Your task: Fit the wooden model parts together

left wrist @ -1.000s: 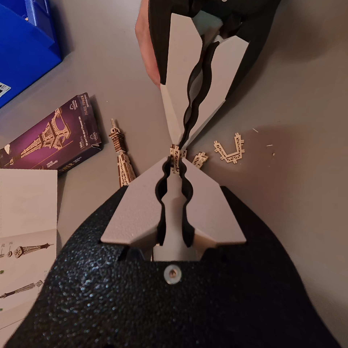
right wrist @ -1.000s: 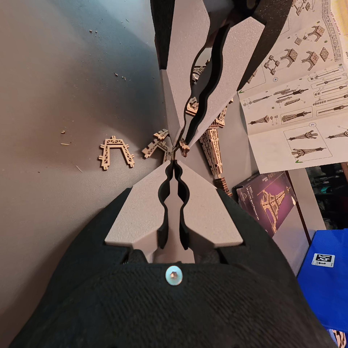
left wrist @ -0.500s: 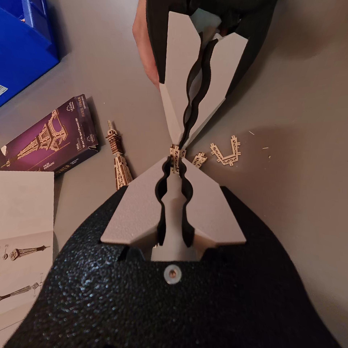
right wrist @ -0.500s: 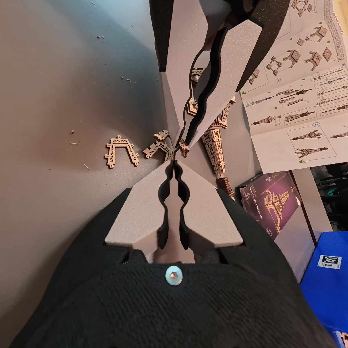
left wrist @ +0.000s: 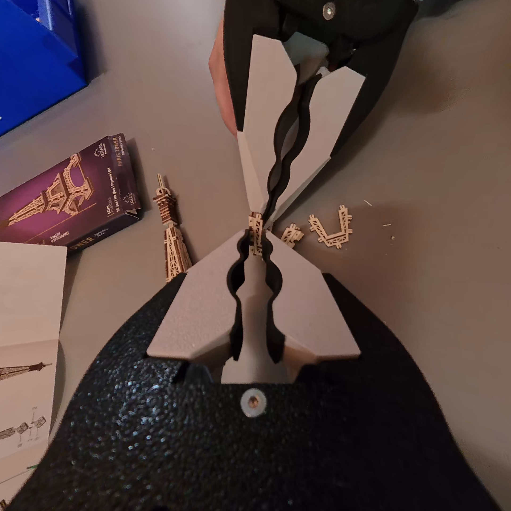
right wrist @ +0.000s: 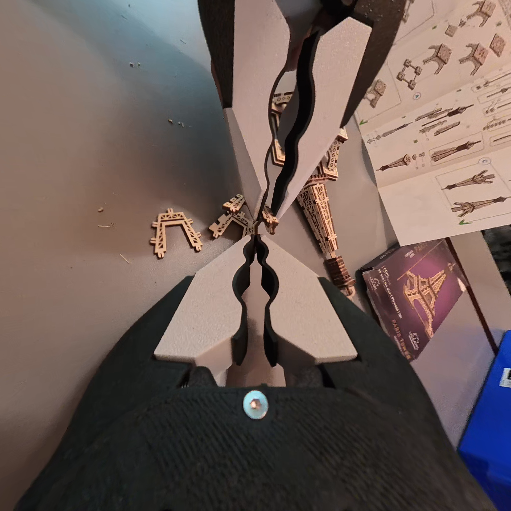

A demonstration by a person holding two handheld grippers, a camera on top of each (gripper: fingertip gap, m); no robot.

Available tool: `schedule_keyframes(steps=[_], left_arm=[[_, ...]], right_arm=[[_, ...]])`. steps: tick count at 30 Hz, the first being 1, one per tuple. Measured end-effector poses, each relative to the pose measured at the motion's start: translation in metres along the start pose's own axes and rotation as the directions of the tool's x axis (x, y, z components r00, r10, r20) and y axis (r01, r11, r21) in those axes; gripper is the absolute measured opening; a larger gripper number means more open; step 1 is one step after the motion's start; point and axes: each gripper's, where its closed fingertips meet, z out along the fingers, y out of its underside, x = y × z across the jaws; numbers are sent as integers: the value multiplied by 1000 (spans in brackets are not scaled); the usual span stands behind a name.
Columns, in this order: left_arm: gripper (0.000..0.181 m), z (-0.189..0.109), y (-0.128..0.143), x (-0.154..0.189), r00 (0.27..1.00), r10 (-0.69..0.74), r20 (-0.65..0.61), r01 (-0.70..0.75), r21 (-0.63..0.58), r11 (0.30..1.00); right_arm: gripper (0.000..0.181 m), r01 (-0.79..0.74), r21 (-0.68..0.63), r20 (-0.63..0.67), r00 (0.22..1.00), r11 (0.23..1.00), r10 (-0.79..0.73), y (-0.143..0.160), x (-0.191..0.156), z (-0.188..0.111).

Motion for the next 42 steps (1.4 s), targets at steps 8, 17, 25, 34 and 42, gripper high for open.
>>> schedule_keyframes(steps=[8, 17, 25, 34, 42], left_arm=[[6, 1, 0, 0, 1000, -15, -13, 15, -7, 1000], [6, 1, 0, 1, 999, -36, -16, 36, -16, 999], [6, 2, -2, 3, 999, -27, -17, 27, 1, 1000], [6, 1, -5, -2, 1000, 3, 13, -3, 8, 1000], [6, 1, 0, -1, 1000, -19, 4, 19, -2, 1000]], right_arm=[[0, -132, 6, 46, 990, 991, 132, 1, 0, 0], [0, -127, -2, 36, 991, 992, 127, 1, -1, 0], [12, -174, 26, 104, 980, 984, 171, -1, -2, -5], [25, -211, -29, 124, 969, 977, 213, 9, -3, -4], [11, -216, -46, 125, 967, 975, 221, 12, -3, -2]])
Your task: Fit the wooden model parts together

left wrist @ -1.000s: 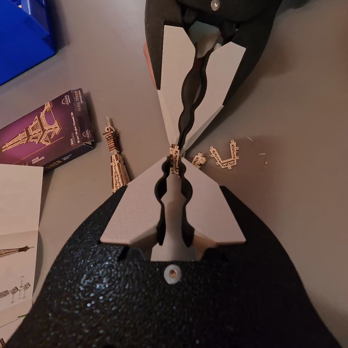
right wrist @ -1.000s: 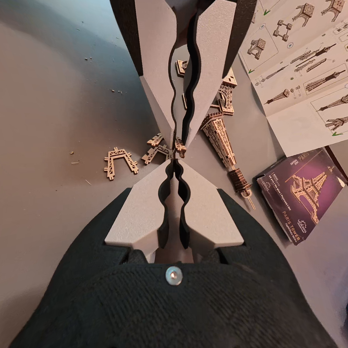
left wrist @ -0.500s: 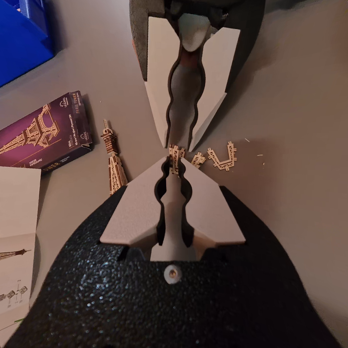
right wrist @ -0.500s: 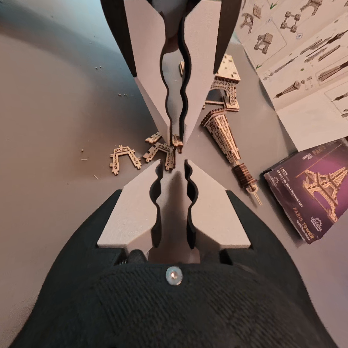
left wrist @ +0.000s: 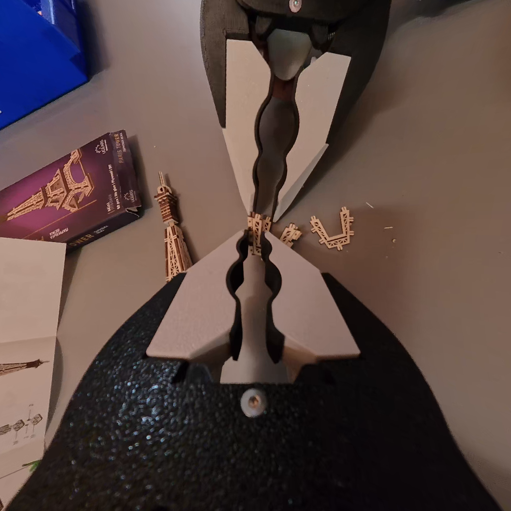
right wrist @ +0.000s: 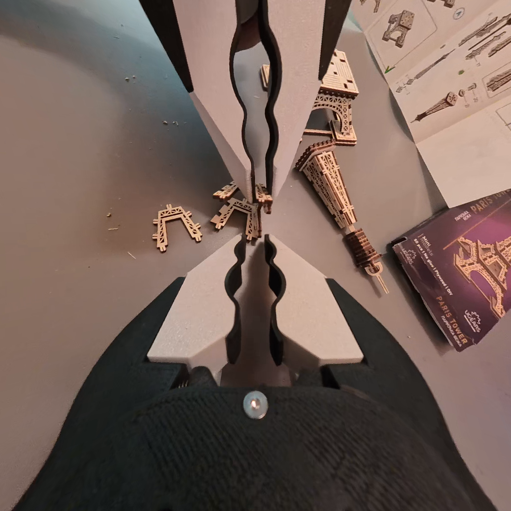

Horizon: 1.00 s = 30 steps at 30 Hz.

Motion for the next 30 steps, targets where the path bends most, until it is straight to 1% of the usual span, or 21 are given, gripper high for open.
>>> schedule_keyframes(steps=[5, 6, 7, 9, 12, 15, 17, 19, 25, 30], left_arm=[[6, 1, 0, 0, 999, 41, 17, -40, -43, 998], [6, 1, 0, 0, 999, 49, 20, -48, -55, 997], [6, 1, 0, 0, 998, 53, 21, -52, -62, 997], [6, 1, 0, 0, 999, 45, 20, -44, -67, 997], [6, 1, 0, 0, 999, 32, 12, -31, -63, 998], [7, 1, 0, 0, 1000, 26, 8, -26, -67, 997], [6, 1, 0, 0, 1000, 24, 6, -23, -72, 997], [6, 1, 0, -1, 1000, 21, 3, -21, -72, 997], [6, 1, 0, -1, 1000, 7, -13, -8, -68, 998], [6, 1, 0, -1, 999, -14, -34, 11, -88, 996]], right_arm=[[18, 4, 9, -21, 1000, 1000, -3, -1, 4, 0], [14, 12, 19, -19, 1000, 1000, -11, -3, 4, -1], [6, 19, 35, -21, 1000, 999, -18, -5, 4, -2], [1, 27, 50, -12, 1000, 998, -27, -7, 3, -2], [2, 32, 44, -12, 999, 999, -31, -7, 4, -1], [10, 26, 37, -30, 999, 999, -25, -6, 7, 0], [10, 5, 38, -16, 1000, 999, -4, -6, 8, 0], [1, -3, 33, 25, 1000, 999, 3, -6, 3, 1], [1, -7, 30, 30, 1000, 1000, 6, -5, 3, 1], [2, -50, 23, 70, 996, 998, 49, -4, 3, 2]])
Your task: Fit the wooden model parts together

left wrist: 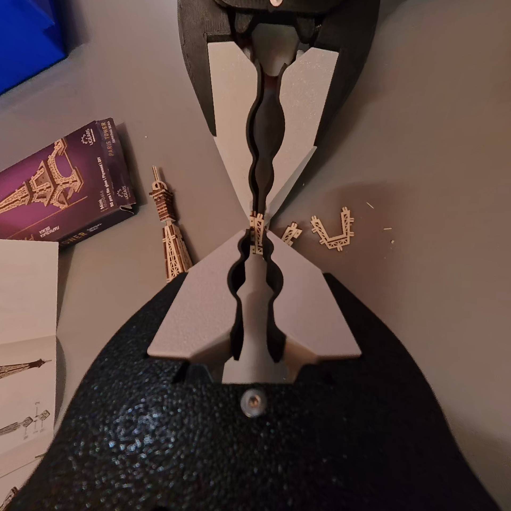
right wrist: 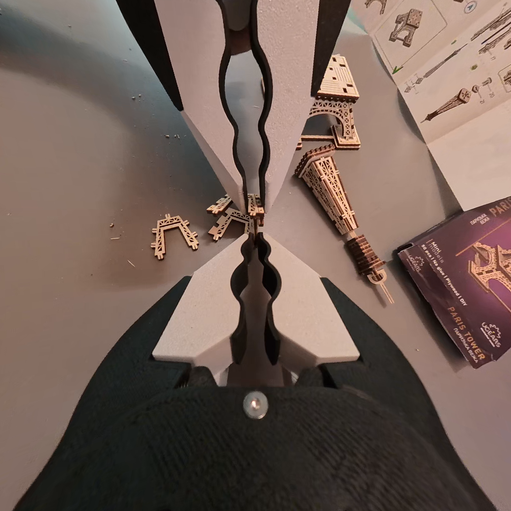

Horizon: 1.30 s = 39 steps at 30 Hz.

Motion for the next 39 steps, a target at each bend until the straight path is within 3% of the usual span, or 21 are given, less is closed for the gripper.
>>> schedule_keyframes(steps=[6, 13, 23, 36, 39], left_arm=[[6, 1, 0, -1, 999, -40, -28, 38, -53, 998], [7, 2, -2, 0, 999, -33, -22, 31, -107, 994], [7, 1, -1, 2, 991, -125, -49, 126, 14, 992], [9, -1, -2, 5, 992, -112, -55, 114, 49, 992], [29, -6, -1, 2, 989, -145, -24, 146, 66, 987]], right_arm=[[2, -29, -9, 12, 999, 1000, 29, 2, 0, 1], [2, 66, -90, -43, 997, 994, -70, 3, 0, 1], [2, 105, -156, -20, 994, 982, -110, 3, 0, 2], [1, 42, -22, -34, 998, 999, -43, 4, 0, -1], [1, 63, -5, -38, 997, 998, -63, 4, -1, -1]])
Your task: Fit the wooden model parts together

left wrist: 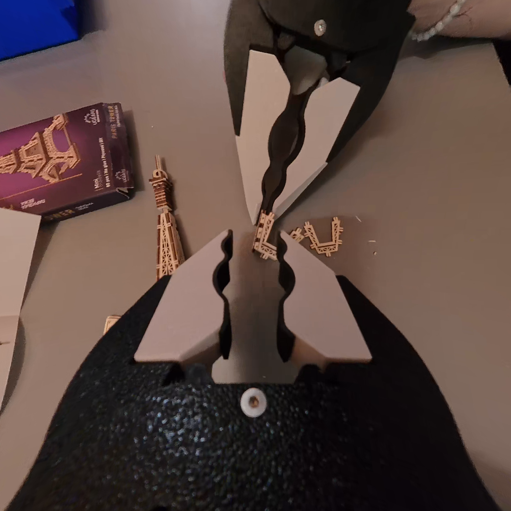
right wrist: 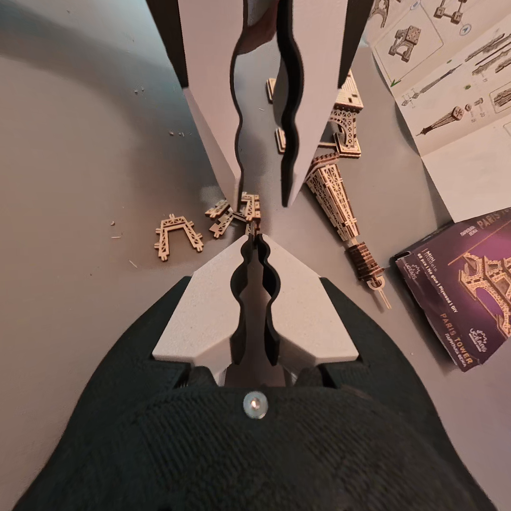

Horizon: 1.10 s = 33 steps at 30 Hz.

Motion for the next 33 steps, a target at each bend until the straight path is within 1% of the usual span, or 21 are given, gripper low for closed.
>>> schedule_keyframes(steps=[2, 5, 7, 8, 9, 10, 11, 12, 13, 14, 16, 18, 21, 22, 25, 28, 33], left_arm=[[39, -7, -4, 0, 999, -45, 9, 44, 71, 996], [36, -21, -5, -1, 985, -172, -12, 171, 191, 967], [34, -33, -4, -4, 965, -262, -29, 261, 265, 928], [34, -39, -4, -6, 950, -309, -37, 305, 304, 902], [33, -46, -3, -10, 932, -360, -41, 352, 338, 873], [33, -52, -2, -13, 914, -403, -50, 392, 367, 844], [27, -58, 0, -15, 898, -435, -61, 422, 394, 816], [23, -62, 1, -18, 884, -462, -65, 444, 421, 791], [22, -66, 2, -21, 873, -482, -67, 459, 447, 768], [21, -69, 1, -21, 869, -490, -70, 462, 469, 753], [19, -73, 0, -19, 884, -464, -59, 429, 499, 753], [21, -75, -1, -13, 908, -418, -34, 377, 503, 778], [21, -84, -9, 4, 951, -308, -14, 270, 517, 812], [21, -87, -12, 11, 965, -264, -6, 229, 520, 823], [24, -96, -17, 26, 984, -171, 43, 125, 516, 847], [25, -101, -23, 33, 989, -138, 54, 89, 534, 841], [25, -102, -17, 33, 990, -133, 51, 88, 517, 851]], right_arm=[[1, 50, 3, -26, 998, 999, -50, 0, 1, 0], [1, 158, -9, -98, 983, 987, -158, 0, 4, 1], [1, 278, -43, -211, 936, 960, -281, -1, 15, -1], [1, 355, -66, -267, 894, 932, -360, -4, 19, -4], [1, 445, -91, -340, 827, 891, -448, -10, 24, -8], [1, 536, -134, -408, 737, 833, -540, -17, 28, -12], [0, 617, -190, -458, 632, 763, -625, -23, 30, -16], [0, 679, -243, -495, 527, 692, -691, -31, 29, -20], [0, 724, -280, -522, 436, 630, -733, -38, 26, -22], [0, 759, -303, -539, 362, 576, -760, -45, 22, -23], [0, 804, -342, -576, 229, 486, -784, -60, 12, -25], [0, 838, -374, -613, 97, 397, -784, -75, 2, -31], [0, 853, -405, -657, -21, 329, -754, -90, -9, -40], [0, 855, -413, -673, -53, 314, -738, -94, -12, -44], [0, 863, -417, -701, -105, 285, -706, -102, -19, -51], [0, 869, -408, -707, -107, 280, -699, -103, -21, -50], [0, 876, -391, -734, -112, 281, -670, -109, -24, -53]])
